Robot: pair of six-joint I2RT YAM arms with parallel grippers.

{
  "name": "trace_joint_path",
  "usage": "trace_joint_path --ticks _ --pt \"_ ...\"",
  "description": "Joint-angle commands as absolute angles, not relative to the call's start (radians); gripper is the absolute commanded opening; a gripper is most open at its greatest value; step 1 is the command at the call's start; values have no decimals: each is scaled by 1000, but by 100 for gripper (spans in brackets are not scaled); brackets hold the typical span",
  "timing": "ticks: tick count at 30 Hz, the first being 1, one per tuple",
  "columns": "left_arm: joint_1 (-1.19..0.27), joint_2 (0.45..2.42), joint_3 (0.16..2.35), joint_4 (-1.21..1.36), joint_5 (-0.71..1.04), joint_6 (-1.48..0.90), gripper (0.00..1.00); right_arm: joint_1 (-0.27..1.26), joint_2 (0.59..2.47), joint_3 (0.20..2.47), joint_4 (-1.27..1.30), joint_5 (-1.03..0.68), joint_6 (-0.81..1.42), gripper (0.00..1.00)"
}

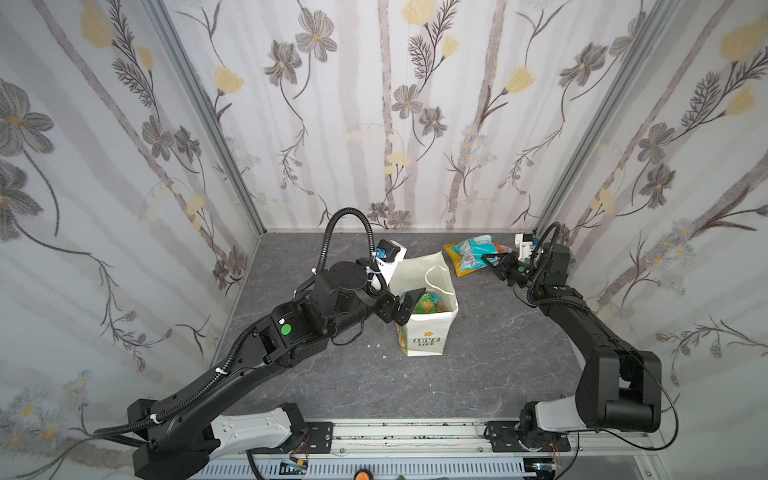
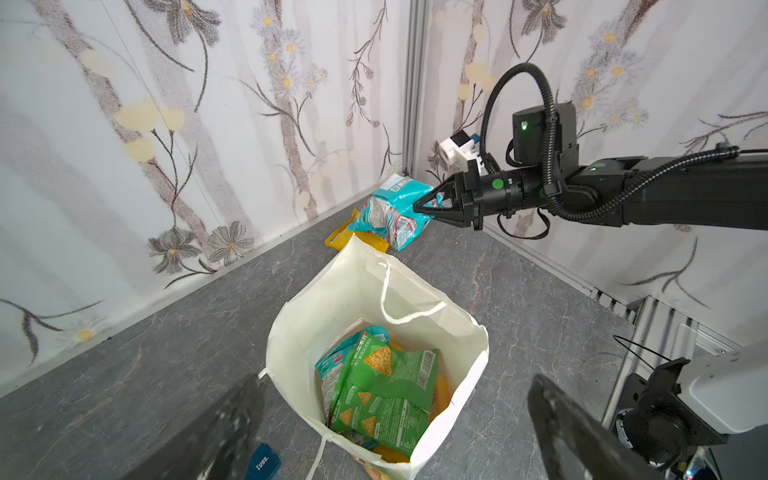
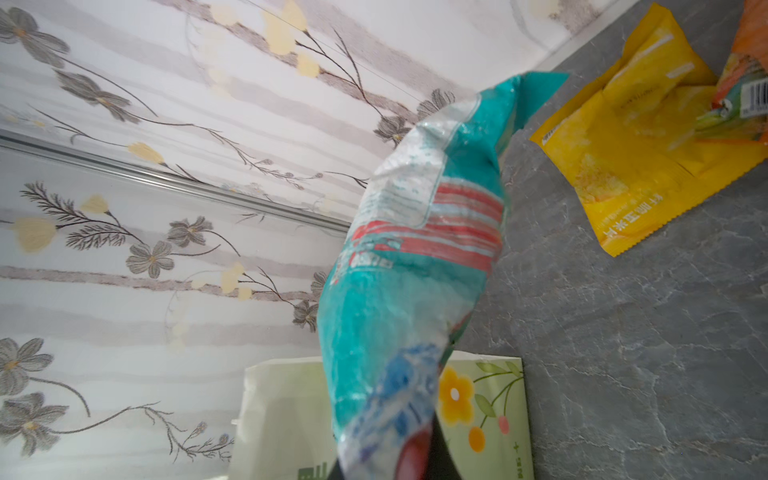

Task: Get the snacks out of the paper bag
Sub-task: 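Carry the teal bag with the right gripper while the left gripper withdraws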

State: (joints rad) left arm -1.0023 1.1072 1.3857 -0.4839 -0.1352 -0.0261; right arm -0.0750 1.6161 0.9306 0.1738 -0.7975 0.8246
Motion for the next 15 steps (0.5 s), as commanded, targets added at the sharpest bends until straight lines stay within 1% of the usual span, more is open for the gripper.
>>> trace_joint_path --ticks 1,7,13,14,15 --pt "-1002 1111 1387 -468 -155 -21 100 -75 1674 908 212 -801 765 0" --pt "-1002 1115 1385 -472 -172 -21 100 -75 1787 903 184 -767 695 0" --pt "-1002 1117 1381 -472 -183 -20 100 -77 1849 881 165 -717 652 0" --pt "-1002 1118 1381 -472 -183 -18 100 -76 1856 876 162 -710 646 0" --pt "-1002 1119 1382 -471 -183 -18 100 -77 1863 872 157 -701 642 4"
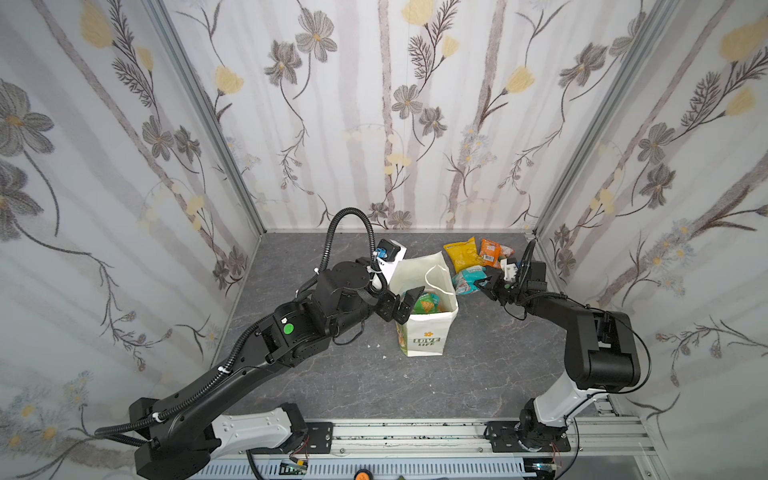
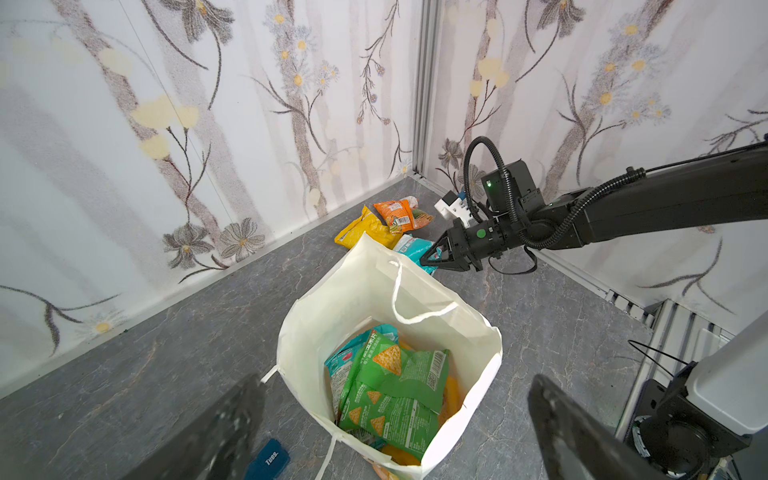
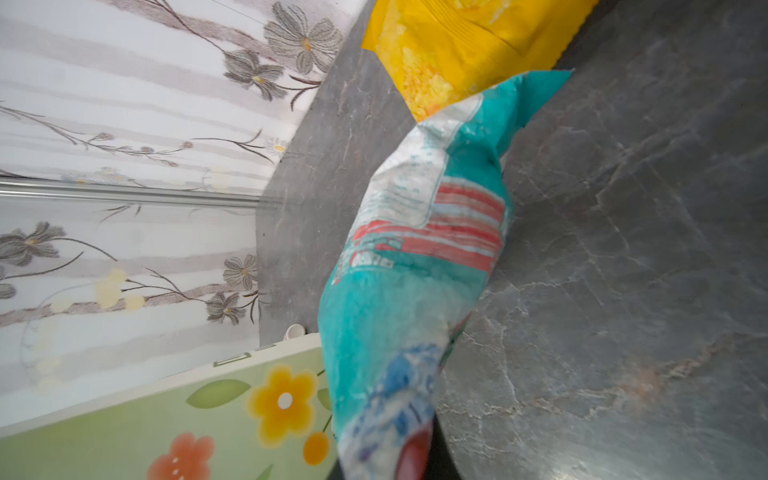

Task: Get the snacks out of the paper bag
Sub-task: 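Carry the teal bag with the right gripper while the left gripper withdraws, then lower the teal bag beside the yellow chip bag and open the right gripper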

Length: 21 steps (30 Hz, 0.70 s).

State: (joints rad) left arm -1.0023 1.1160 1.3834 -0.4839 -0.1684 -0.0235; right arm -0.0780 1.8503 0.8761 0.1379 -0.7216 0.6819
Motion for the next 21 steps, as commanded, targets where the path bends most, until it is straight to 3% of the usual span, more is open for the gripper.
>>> trace_joint_path --ticks 1,9,17,21 --pt "-1002 1120 1384 -471 -183 -18 100 -77 1865 865 154 -694 638 6" --pt "-1000 1120 1383 -466 -183 -20 100 -78 1860 827 80 -601 575 30" --pt "-1001 1129 1379 -469 -190 -27 100 -78 1836 805 -12 -509 503 45" --pt "-1002 1129 1381 -469 -191 -29 100 -80 1801 799 -51 -466 484 61"
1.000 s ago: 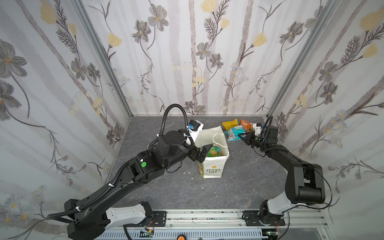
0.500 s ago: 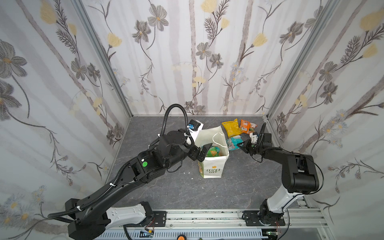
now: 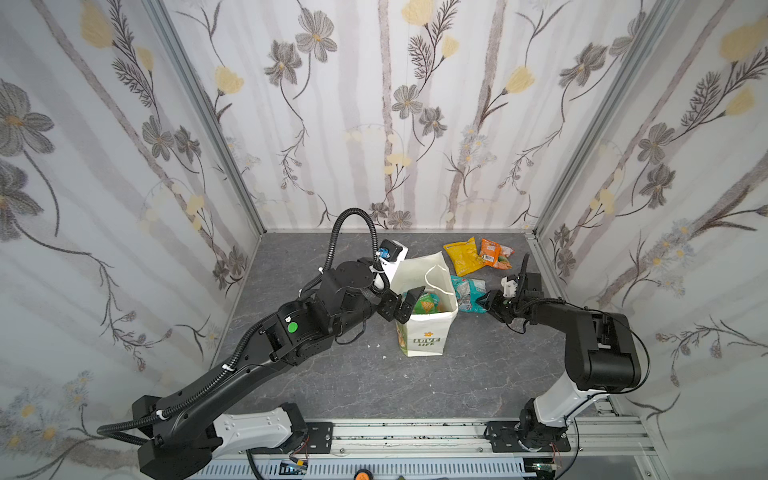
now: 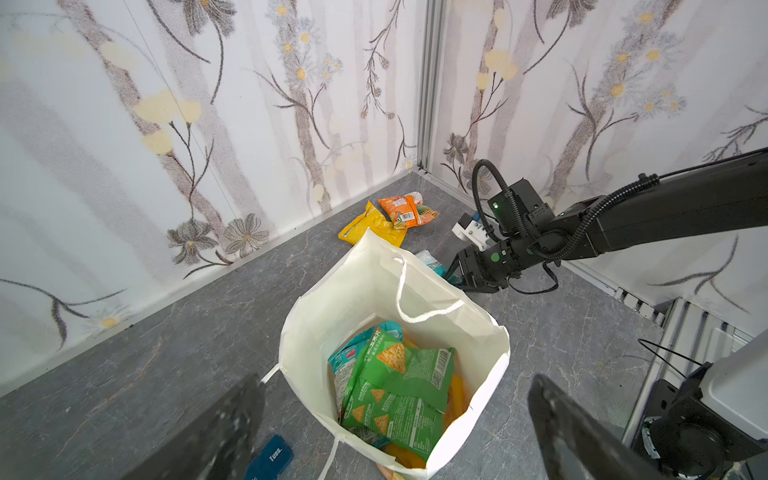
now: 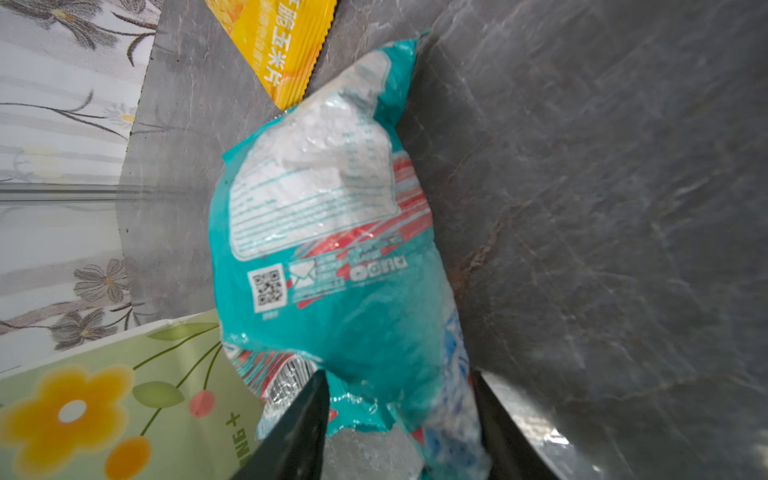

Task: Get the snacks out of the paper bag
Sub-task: 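Lower the teal bag beside the yellow chip bag and open the right gripper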

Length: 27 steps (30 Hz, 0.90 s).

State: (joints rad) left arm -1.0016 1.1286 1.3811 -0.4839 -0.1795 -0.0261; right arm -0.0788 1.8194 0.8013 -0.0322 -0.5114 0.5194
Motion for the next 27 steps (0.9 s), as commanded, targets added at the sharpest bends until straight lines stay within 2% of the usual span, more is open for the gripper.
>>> trace_joint_path --ticks 1,4,8,16,21,27 --pt "-1002 1128 1381 -469 -191 -29 100 -81 1790 794 -55 -460 480 65" --pt "-1002 1129 1381 -467 -197 -33 100 -89 1749 774 -61 -448 471 73" --pt "-1001 1147 1393 -484 -244 -52 100 -100 1661 765 -89 -435 460 79" --pt "-985 1227 1447 -531 -336 -140 97 -96 1344 847 -213 -424 490 89" --pt "-935 1290 1512 -577 -338 -220 89 -59 1177 932 -269 -438 513 99" --pt "-863 1371 1574 -654 -280 -294 76 88 1085 1064 -347 -475 517 99"
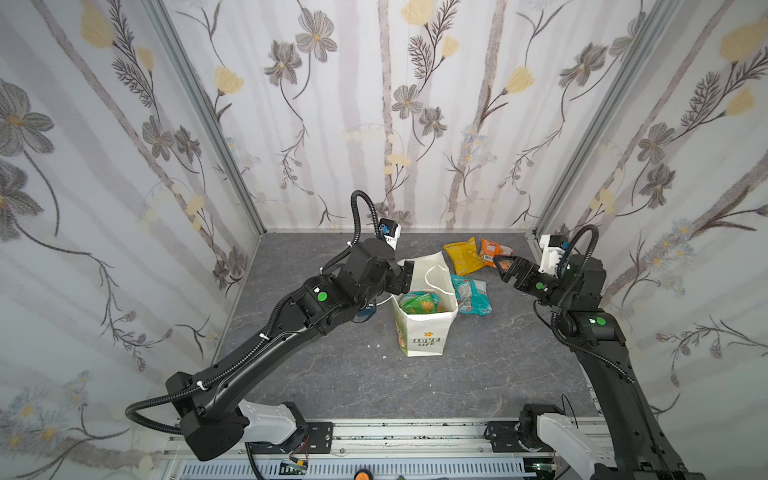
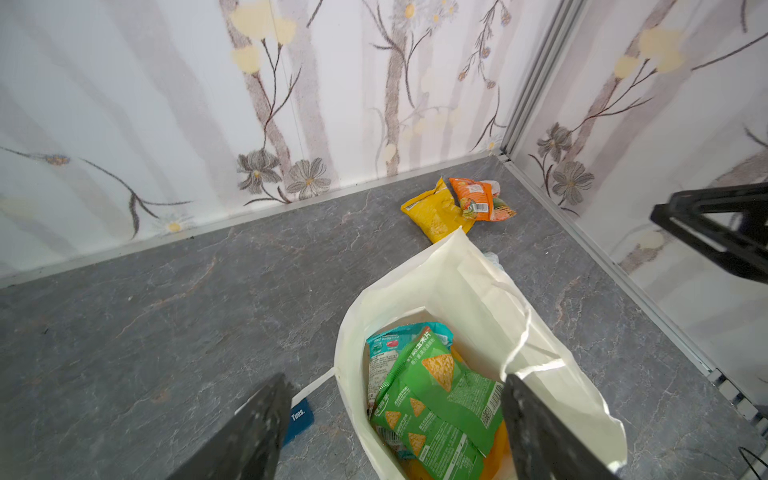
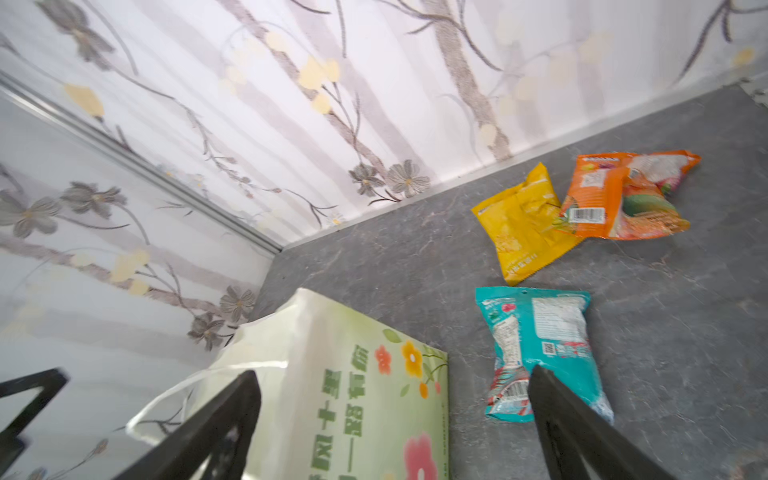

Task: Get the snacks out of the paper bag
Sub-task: 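Lower the teal bag beside the yellow chip bag and open the right gripper, then return the right gripper toward the bag while the left gripper moves over it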

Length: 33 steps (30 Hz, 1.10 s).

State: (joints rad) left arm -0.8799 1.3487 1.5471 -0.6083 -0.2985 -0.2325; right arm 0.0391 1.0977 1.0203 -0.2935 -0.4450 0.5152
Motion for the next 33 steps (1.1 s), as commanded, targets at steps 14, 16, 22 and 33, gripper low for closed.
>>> trace_joint_path --ticks 14,16,22,33 --pt "-803 1604 1752 -793 -99 -383 51 520 1168 1388 -624 -423 419 99" --pt "-801 1628 1764 -795 -71 -386 49 529 1165 1393 -625 -421 420 99" --pt "-803 1700 1792 -808 11 -393 47 535 1143 1393 -620 -413 428 99" --pt "-860 1807 1803 -819 48 -364 56 538 1125 1378 -610 -409 433 99"
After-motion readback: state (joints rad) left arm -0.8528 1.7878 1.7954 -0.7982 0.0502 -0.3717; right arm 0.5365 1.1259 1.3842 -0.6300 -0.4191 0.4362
